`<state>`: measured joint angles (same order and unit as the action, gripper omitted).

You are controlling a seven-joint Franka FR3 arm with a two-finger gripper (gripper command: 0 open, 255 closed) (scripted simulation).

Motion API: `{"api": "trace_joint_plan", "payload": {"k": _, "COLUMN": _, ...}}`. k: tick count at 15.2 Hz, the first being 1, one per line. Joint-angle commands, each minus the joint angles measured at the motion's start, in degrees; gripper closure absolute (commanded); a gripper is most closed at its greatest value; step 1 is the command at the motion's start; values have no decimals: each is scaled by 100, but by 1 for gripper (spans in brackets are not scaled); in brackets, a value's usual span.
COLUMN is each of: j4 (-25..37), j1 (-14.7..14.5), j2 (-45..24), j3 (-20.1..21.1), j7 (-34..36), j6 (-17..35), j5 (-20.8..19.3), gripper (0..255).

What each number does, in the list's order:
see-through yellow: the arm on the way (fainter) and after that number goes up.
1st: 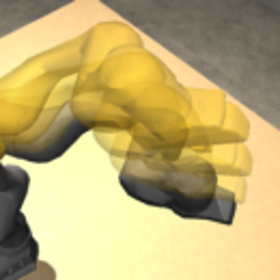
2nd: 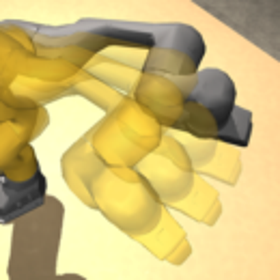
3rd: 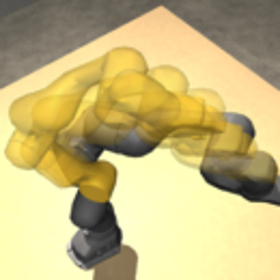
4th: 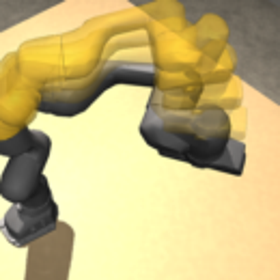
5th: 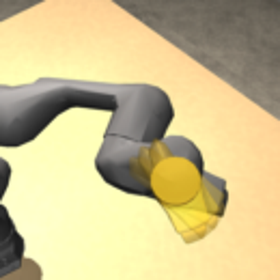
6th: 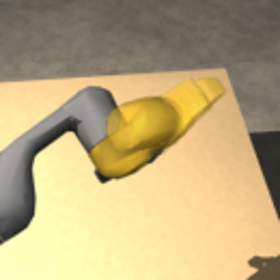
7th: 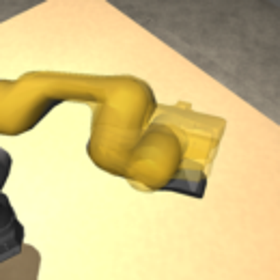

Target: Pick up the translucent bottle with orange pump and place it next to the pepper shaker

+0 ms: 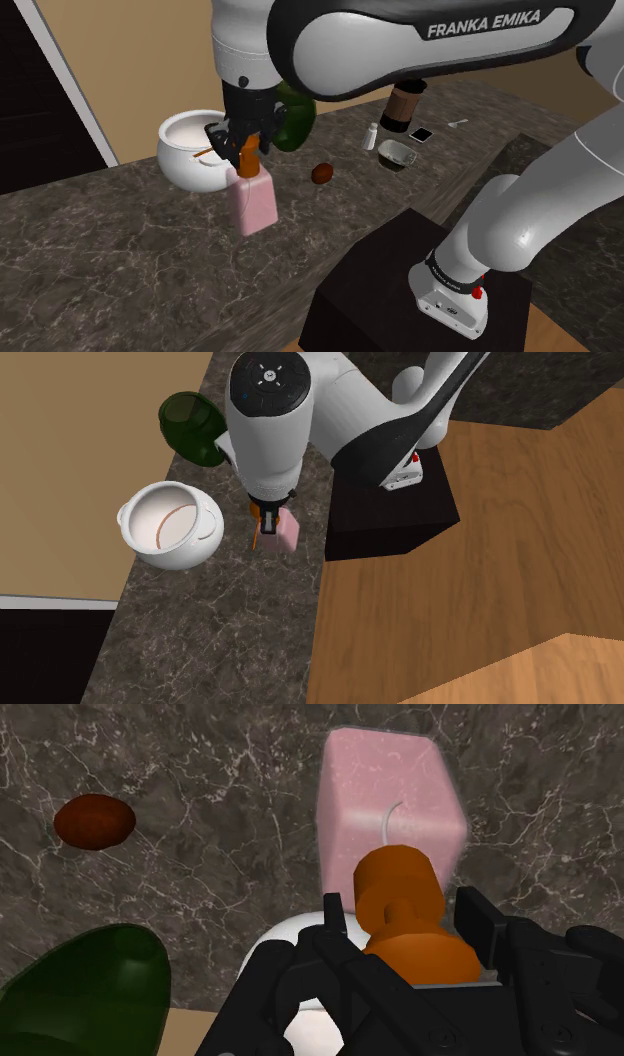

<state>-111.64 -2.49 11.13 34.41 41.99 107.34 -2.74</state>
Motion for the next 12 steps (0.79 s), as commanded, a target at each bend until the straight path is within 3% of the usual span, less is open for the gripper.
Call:
{"api": "trace_joint_plan", "payload": {"k": 1, "j4": 147, "j1": 6, "j2": -11, "j3": -6, "j7": -17, "j6": -139, "j5": -4, "gripper": 255}}
{"api": "trace_joint_plan", "payload": {"k": 12, "j4": 1099, "j1": 33, "j2": -125, "j3": -4, "j7": -71, "j6": -992, "j5": -58, "gripper": 255}}
